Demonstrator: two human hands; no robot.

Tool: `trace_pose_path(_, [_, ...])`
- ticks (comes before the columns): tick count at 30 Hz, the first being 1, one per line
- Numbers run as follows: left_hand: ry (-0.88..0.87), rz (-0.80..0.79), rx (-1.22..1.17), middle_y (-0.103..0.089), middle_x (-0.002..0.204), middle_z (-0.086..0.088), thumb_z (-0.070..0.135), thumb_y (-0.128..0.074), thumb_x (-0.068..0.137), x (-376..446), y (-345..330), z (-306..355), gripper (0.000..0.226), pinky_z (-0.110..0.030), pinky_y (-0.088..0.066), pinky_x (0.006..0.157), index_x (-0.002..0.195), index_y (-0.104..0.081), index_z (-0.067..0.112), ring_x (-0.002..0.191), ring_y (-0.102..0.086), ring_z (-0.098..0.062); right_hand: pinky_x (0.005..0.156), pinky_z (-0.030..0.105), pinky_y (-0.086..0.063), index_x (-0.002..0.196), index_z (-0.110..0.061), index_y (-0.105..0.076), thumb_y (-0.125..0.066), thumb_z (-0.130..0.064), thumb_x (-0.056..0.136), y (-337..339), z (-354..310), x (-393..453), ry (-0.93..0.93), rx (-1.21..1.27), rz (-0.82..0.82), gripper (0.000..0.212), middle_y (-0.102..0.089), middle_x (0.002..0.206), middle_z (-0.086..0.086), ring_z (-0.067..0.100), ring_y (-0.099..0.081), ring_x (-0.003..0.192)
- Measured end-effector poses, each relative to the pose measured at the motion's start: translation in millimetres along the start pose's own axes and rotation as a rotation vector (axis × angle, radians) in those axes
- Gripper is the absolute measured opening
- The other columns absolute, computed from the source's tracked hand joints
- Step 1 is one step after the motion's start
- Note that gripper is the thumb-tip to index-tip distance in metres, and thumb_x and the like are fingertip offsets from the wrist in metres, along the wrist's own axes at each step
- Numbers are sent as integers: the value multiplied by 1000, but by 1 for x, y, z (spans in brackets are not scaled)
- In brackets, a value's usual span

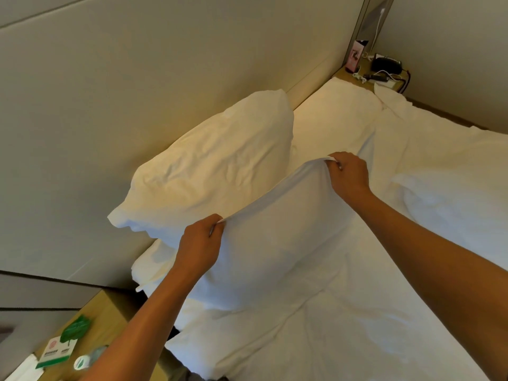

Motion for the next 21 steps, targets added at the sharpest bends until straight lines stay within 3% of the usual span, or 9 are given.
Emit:
trace_pose_path(4, [20,1,-53,-49,59,2,26,-49,106,16,5,-4,32,-48,-52,67,74,-54,24,66,-64,-32,93,30,-44,122,-8,-74,-47,-26,109,-18,-12,34,5,-54,-32,35,-73,122,16,34,-67,110])
trace_pose_path(10, [86,-13,-4,-46,58,5,23,-48,106,36,-23,-40,38,-30,-35,56,69,-49,29,56,-50,-19,95,39,-51,119,-9,-77,-50,-22,108,-64,-11,48,26,-121,-159,32,-75,117,17,37,-68,109])
trace_pose_path(13, [148,-77,35,-55,67,4,24,-46,107,36,-51,-59,27,-28,-37,59,84,-62,22,66,-57,-22,95,39,-51,120,-8,-76,-51,-21,107,-91,12,34,-26,-173,-248,31,-74,121,17,37,-67,113])
trace_pose_path(17, [137,-97,46,-59,79,3,30,-44,107,32,-70,-49,27,-27,-44,72,99,-68,22,73,-57,-18,80,32,-48,108,-10,-77,-53,-23,107,-84,46,26,-122,-145,-165,28,-76,108,15,36,-70,100])
trace_pose_path(21, [115,-145,65,-59,80,2,29,-44,107,20,-80,-28,27,-31,-49,76,97,-68,23,73,-58,-18,75,30,-46,106,-11,-78,-53,-24,106,-58,60,22,-130,-194,-124,29,-77,104,15,36,-71,95])
Point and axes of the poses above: each hand's wrist, its own x-axis towards the middle knuckle, its own y-axis out of the back of the hand, z = x × y, the point moved 10 cm from there along x, towards the middle knuckle
